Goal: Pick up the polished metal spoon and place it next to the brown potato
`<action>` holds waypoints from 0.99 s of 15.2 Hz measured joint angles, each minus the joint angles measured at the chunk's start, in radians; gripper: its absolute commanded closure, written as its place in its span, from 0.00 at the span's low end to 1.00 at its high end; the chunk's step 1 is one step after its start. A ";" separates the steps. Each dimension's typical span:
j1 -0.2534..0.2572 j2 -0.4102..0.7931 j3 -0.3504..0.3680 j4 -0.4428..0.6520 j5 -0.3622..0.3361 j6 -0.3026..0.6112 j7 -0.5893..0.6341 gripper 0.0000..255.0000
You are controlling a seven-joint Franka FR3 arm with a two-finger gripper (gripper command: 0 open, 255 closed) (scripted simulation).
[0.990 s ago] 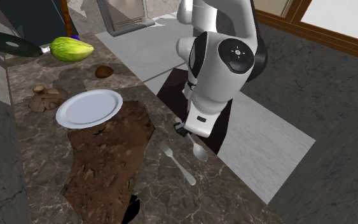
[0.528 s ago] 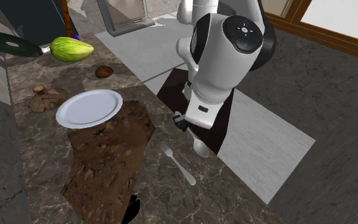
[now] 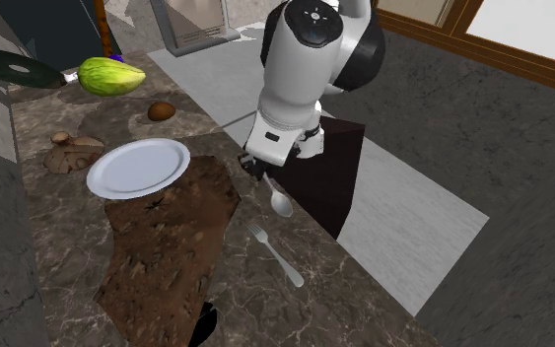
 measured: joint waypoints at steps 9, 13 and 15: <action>-0.095 -0.156 -0.138 -0.159 -0.083 0.051 -0.181 1.00; -0.140 -0.212 -0.201 -0.202 -0.127 0.063 -0.263 1.00; -0.164 -0.222 -0.238 -0.200 -0.149 0.067 -0.312 1.00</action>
